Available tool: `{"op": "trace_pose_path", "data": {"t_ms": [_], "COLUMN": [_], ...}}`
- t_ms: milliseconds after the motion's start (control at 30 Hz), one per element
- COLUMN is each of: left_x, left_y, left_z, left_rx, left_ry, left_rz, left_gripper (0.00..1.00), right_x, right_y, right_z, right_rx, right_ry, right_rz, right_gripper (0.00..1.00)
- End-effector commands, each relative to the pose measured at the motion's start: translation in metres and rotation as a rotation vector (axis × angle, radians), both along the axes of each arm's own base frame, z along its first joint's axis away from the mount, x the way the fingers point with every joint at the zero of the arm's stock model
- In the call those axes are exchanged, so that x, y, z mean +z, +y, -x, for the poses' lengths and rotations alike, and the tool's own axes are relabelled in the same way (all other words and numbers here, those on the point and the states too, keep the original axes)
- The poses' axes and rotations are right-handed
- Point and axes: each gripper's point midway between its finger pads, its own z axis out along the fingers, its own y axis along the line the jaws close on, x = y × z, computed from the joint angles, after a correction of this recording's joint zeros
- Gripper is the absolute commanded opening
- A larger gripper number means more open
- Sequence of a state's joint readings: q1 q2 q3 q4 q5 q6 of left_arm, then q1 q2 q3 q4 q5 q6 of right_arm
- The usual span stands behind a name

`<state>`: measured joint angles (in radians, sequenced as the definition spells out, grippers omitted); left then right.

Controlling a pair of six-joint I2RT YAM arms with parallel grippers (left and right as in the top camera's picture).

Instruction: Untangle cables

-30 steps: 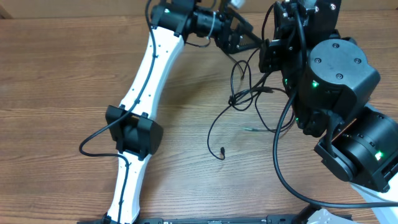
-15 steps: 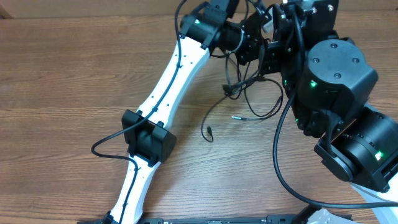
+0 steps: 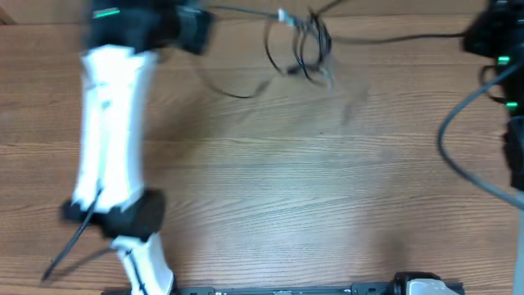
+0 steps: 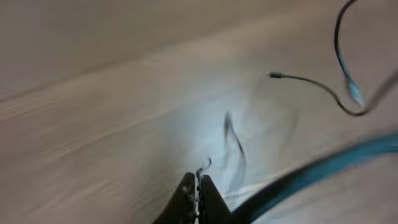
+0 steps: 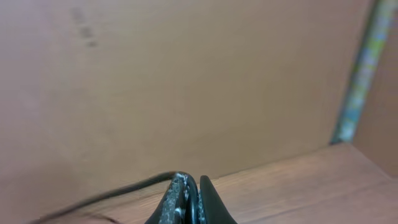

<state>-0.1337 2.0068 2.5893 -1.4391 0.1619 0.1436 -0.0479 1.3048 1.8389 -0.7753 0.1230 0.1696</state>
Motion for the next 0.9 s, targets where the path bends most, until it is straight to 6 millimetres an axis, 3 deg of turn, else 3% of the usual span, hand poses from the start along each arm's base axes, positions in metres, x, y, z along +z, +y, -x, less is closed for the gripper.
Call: {"op": "trace_pose_path", "data": {"t_ms": [0, 167, 400, 500, 600, 700, 867], "left_x": [0.059, 0.083, 0.096, 0.104, 0.115, 0.122, 0.138], "left_y": [0.072, 0.132, 0.171, 0.186, 0.169, 0.139, 0.061], "left_z": [0.038, 0.076, 0.11, 0.127, 0.126, 0.117, 0.101], "left_rx": [0.258, 0.415, 0.555, 0.617, 0.524, 0.392, 0.097], "left_ry": [-0.111, -0.149, -0.167, -0.188, -0.221, -0.238, -0.247], "left_rz": [0.015, 0.017, 0.018, 0.043, 0.135, 0.229, 0.392], "left_gripper": [0.04, 0.04, 0.04, 0.04, 0.04, 0.04, 0.04], "right_x": [0.007, -0.006, -0.009, -0.014, -0.017, -0.021, -0.027], "right_y": [-0.029, -0.083, -0.135, -0.139, -0.118, -0.098, -0.031], "right_z": [0.014, 0.029, 0.044, 0.041, 0.029, 0.019, 0.005], "right_rx": [-0.025, -0.163, -0.304, -0.231, -0.079, -0.011, 0.166], "right_ry": [-0.019, 0.025, 0.028, 0.029, 0.032, 0.044, 0.087], "right_rz": [-0.036, -0.054, -0.061, -0.098, -0.141, -0.176, -0.186], "right_gripper": [0.04, 0.04, 0.04, 0.04, 0.04, 0.04, 0.04]}}
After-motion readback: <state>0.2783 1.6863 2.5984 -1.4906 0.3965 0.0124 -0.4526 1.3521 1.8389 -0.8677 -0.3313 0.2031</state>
